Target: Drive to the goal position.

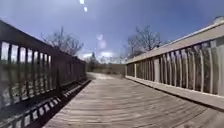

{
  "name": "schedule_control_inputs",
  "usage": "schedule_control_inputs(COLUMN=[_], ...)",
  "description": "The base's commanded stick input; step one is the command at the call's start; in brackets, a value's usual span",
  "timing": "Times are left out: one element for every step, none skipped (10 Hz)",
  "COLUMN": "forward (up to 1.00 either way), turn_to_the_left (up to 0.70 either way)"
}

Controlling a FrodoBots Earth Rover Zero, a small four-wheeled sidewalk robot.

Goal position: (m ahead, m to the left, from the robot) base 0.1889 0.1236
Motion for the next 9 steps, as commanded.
schedule_control_inputs(forward=[0.7,0.7,0.7,0.7,0.7,0.7,0.7,0.7,0.7], turn_to_the_left=[0.0,0.0,0.0,0.0,0.0,0.02,0.24,0.21,0.08])
